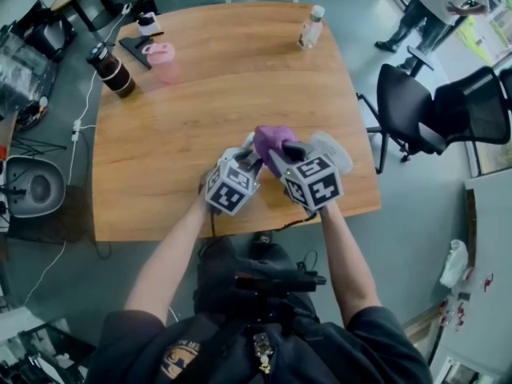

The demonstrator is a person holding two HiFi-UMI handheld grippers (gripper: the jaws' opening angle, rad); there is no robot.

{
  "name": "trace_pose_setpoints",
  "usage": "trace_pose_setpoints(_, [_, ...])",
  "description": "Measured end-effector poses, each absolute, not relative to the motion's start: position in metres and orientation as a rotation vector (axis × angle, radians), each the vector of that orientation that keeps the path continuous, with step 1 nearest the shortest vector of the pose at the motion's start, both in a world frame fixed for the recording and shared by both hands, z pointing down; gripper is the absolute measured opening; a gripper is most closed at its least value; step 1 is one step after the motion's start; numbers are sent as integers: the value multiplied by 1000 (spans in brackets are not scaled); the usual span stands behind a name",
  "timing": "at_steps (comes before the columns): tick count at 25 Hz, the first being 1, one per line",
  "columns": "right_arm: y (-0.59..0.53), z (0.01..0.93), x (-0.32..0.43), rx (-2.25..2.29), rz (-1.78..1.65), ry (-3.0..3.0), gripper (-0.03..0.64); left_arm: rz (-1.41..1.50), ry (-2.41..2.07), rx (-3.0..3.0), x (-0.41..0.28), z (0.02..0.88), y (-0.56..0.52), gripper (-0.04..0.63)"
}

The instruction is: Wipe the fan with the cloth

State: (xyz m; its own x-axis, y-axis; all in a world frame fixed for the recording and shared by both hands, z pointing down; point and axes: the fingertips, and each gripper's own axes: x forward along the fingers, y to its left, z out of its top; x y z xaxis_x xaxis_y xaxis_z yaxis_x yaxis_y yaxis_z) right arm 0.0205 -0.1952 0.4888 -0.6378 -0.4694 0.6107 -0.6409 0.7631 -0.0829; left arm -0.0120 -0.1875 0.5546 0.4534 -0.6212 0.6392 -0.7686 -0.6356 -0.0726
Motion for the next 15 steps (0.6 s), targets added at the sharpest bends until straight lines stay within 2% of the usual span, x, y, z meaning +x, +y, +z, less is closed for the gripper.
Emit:
trace_pose_setpoints(3, [-200,525,6,766,501,-2299,75,942,-1187,2470,-12,557,-185,127])
trace_pose_setpoints(7, [-184,549,22,835,591,-2236,75,969,-1190,2493,-11,556,-182,127])
trace_pose_setpoints(15, [-168,570,93,1045,207,-1960,77,967,-1203,2508,-5,557,-188,124])
